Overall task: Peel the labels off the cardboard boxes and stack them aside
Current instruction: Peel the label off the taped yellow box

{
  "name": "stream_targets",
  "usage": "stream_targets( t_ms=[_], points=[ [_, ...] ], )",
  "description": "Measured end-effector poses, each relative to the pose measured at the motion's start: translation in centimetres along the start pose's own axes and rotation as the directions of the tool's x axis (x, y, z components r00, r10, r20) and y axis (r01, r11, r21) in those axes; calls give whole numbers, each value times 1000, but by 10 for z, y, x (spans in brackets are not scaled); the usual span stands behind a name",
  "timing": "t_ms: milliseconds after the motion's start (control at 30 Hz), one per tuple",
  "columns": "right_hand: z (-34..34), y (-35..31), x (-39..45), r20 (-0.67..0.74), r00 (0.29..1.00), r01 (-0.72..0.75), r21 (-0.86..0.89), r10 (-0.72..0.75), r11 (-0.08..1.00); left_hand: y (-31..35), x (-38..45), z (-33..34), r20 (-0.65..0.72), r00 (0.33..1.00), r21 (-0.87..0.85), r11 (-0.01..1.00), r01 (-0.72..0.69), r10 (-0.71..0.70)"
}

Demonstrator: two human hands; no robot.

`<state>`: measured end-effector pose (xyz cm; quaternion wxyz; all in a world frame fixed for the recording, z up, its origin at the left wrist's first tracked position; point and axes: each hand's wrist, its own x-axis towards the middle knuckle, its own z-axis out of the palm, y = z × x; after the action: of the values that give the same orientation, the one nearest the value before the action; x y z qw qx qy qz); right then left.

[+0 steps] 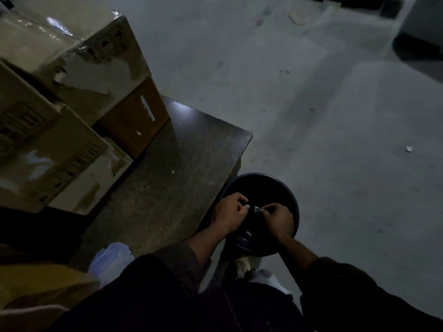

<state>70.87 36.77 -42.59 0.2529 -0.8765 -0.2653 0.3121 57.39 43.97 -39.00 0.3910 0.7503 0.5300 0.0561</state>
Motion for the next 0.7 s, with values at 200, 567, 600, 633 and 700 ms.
stream_targets(
  t_ms=[200, 567, 600, 633, 700],
  points=[
    [6, -1, 3, 21, 999, -45, -16, 46, 999, -1, 6, -2, -8, 1000, -12, 1000, 12, -13],
    [14, -52, -17, 110, 954, 258, 176, -280, 950, -16, -9, -20, -151, 977, -139, 981, 133, -154],
    [17, -63, -21, 127, 935, 305, 196, -332, 932, -19, -13, -27, -199, 965, -158, 977, 142, -172],
    [19, -73, -24, 139, 915, 346, 213, -379, 914, -21, -17, -36, -252, 951, -174, 975, 139, -181],
    [24, -95, -32, 155, 871, 423, 242, -466, 873, -25, -28, -54, -362, 911, -225, 967, 117, -194]
  ],
)
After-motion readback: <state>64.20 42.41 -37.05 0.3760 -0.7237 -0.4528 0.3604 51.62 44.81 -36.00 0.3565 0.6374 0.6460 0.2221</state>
